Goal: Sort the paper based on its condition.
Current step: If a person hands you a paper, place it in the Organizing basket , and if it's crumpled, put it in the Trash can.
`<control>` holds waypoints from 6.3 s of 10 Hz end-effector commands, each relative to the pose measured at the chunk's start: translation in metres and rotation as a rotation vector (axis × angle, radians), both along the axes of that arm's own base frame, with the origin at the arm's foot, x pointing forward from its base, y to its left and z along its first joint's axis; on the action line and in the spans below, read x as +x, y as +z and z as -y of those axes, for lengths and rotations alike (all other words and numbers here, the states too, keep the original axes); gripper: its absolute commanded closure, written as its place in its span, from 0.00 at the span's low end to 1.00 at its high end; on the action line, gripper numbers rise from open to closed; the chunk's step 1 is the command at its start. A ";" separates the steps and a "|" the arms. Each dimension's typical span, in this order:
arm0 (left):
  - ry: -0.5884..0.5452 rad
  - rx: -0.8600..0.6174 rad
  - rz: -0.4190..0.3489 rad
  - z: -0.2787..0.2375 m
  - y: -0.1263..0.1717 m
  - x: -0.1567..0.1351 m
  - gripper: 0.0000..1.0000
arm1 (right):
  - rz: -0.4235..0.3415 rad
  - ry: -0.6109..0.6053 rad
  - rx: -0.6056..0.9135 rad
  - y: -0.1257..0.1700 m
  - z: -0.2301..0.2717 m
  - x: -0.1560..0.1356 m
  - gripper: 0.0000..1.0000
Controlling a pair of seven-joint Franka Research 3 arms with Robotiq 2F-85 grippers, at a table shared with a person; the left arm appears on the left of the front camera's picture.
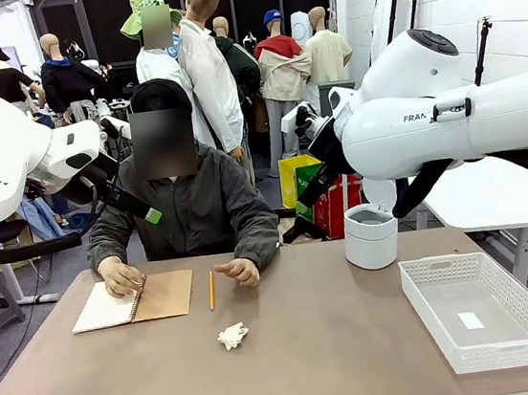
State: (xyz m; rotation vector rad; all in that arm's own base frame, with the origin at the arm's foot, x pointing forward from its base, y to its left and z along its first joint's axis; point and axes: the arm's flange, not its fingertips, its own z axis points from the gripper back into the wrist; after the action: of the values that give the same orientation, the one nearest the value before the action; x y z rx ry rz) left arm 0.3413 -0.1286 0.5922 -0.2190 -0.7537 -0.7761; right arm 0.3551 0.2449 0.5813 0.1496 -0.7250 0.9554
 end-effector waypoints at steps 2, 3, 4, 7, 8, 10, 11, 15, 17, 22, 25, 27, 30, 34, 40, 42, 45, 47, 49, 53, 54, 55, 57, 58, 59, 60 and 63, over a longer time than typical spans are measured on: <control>-0.001 -0.003 -0.005 -0.001 0.001 0.001 0.00 | 0.001 -0.007 -0.010 0.001 0.000 0.000 0.00; -0.001 -0.003 -0.005 -0.001 0.001 0.001 0.00 | 0.001 -0.007 -0.010 0.001 0.000 0.000 0.00; -0.001 -0.003 -0.005 -0.001 0.001 0.001 0.00 | 0.001 -0.007 -0.010 0.001 0.000 0.000 0.00; -0.001 -0.003 -0.005 -0.001 0.001 0.001 0.00 | 0.000 0.000 0.000 0.000 0.000 0.000 0.00; -0.001 -0.003 -0.005 -0.001 0.001 0.001 0.00 | -0.009 0.017 -0.008 -0.001 -0.009 0.001 0.00; -0.001 -0.003 -0.005 -0.001 0.001 0.001 0.00 | -0.013 0.049 -0.030 -0.007 -0.034 0.005 0.00; -0.001 -0.003 -0.005 -0.001 0.001 0.001 0.00 | -0.024 0.064 -0.034 -0.013 -0.047 0.010 0.00; -0.001 -0.003 -0.005 -0.001 0.001 0.001 0.00 | -0.081 0.164 -0.100 -0.059 -0.110 0.027 0.00; -0.001 -0.003 -0.005 -0.001 0.001 0.001 0.00 | -0.102 0.211 -0.143 -0.083 -0.134 0.033 0.00; -0.001 -0.003 -0.005 -0.001 0.001 0.001 0.00 | -0.150 0.211 -0.136 -0.103 -0.143 0.028 0.00; -0.001 -0.003 -0.005 -0.001 0.001 0.001 0.00 | -0.150 0.211 -0.136 -0.103 -0.143 0.028 0.00; -0.001 -0.003 -0.005 -0.001 0.001 0.001 0.00 | -0.151 0.213 -0.141 -0.104 -0.145 0.028 0.00; -0.001 -0.003 -0.005 -0.001 0.001 0.001 0.00 | -0.228 0.285 -0.196 -0.137 -0.170 0.032 0.00; -0.001 -0.003 -0.005 -0.001 0.001 0.001 0.00 | -0.305 0.347 -0.229 -0.179 -0.199 0.032 0.00; -0.001 -0.003 -0.005 -0.001 0.001 0.001 0.00 | -0.362 0.406 -0.328 -0.219 -0.217 0.046 0.00; -0.001 -0.003 -0.005 -0.001 0.001 0.001 0.00 | -0.373 0.425 -0.339 -0.226 -0.219 0.059 0.00; -0.001 -0.003 -0.005 -0.001 0.001 0.001 0.00 | -0.377 0.446 -0.354 -0.238 -0.223 0.072 0.00; -0.001 -0.003 -0.005 -0.001 0.001 0.001 0.00 | -0.384 0.450 -0.365 -0.244 -0.223 0.077 0.00; -0.001 -0.003 -0.005 -0.001 0.001 0.001 0.00 | -0.382 0.449 -0.375 -0.250 -0.224 0.081 0.00; -0.001 -0.003 -0.005 -0.001 0.001 0.001 0.00 | -0.395 0.457 -0.389 -0.260 -0.229 0.092 0.00; -0.001 -0.003 -0.005 -0.001 0.001 0.001 0.00 | -0.399 0.458 -0.394 -0.263 -0.230 0.095 0.00; -0.001 -0.003 -0.005 -0.001 0.001 0.001 0.00 | -0.400 0.459 -0.392 -0.265 -0.231 0.097 0.00; -0.001 -0.003 -0.005 -0.001 0.001 0.001 0.00 | -0.418 0.460 -0.397 -0.271 -0.235 0.101 0.00; -0.001 -0.003 -0.005 -0.001 0.001 0.001 0.00 | -0.431 0.462 -0.404 -0.276 -0.237 0.102 0.00; -0.001 -0.003 -0.005 -0.001 0.001 0.001 0.00 | -0.434 0.459 -0.409 -0.278 -0.238 0.102 0.00; -0.001 -0.003 -0.005 -0.001 0.001 0.001 0.00 | -0.441 0.453 -0.415 -0.278 -0.239 0.103 0.00; -0.001 -0.003 -0.005 -0.001 0.001 0.001 0.00 | -0.462 0.455 -0.414 -0.279 -0.240 0.103 0.00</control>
State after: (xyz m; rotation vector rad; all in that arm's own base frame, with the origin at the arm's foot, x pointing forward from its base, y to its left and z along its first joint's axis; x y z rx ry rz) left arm 0.3413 -0.1288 0.5922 -0.2185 -0.7536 -0.7765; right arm 0.4559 0.4790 0.3020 0.1838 -0.0608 1.4154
